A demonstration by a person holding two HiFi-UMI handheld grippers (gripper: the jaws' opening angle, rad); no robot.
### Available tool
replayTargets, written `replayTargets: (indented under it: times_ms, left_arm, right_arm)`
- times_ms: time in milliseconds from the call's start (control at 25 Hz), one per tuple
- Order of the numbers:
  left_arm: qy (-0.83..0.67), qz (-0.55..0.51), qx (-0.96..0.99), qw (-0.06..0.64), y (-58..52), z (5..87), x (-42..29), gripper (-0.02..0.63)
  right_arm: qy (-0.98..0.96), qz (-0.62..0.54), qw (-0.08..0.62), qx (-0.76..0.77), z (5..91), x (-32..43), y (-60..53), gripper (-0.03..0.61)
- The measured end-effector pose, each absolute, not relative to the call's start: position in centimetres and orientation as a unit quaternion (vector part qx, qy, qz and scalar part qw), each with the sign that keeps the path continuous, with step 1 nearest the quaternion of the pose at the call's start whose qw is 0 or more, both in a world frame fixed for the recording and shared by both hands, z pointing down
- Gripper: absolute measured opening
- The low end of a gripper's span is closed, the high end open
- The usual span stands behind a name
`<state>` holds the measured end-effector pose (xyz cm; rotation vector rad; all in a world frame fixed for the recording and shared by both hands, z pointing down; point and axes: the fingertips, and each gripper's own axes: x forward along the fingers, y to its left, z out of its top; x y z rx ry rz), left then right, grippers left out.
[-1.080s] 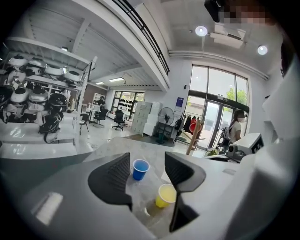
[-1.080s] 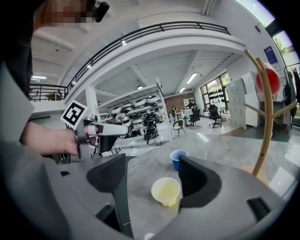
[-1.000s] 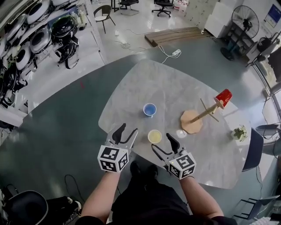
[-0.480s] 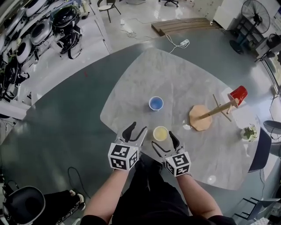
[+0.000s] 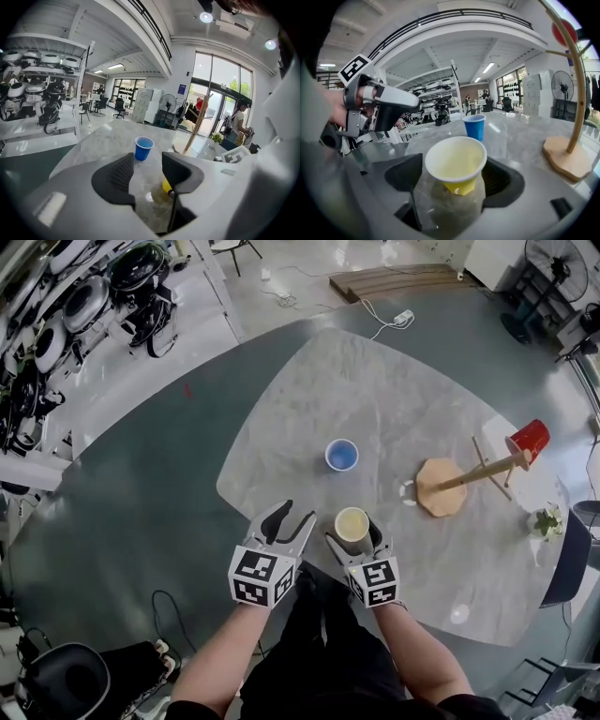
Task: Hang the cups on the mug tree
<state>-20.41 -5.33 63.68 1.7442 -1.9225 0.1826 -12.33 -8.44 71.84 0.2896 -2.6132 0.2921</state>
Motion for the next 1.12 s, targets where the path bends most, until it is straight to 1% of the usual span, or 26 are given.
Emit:
replayTargets:
  times_ms: [240,440,680,1120]
  left_arm:
    - [-0.714,0.063,0.641,0.273,-5.0,64.1,-21.1,0.195]
    - [-0.716,0.056,0.638,0.278,-4.7,63.9,-21.7,0.189]
    - [-0.714,0.049,0.646,0.267,-5.4,62.0,-22.0,0.17]
    - [-0.694,0.032,0.681,0.232,-7.0,56.5,-22.8,0.152]
  right_arm:
    - [-0.953,0.097,0.255,0.129,73.0,-12.7,-9.8,0.357]
    - [-0.953,0.101,0.248,0.139,71.7,-13.5,-11.1,0.354]
    - [-0.957,0.093,0.23,0.147,67.9,-13.9,-12.4,0.347]
    - [-0.963,0.072,0.191,0.177,58.4,-12.9,-13.4,0.334]
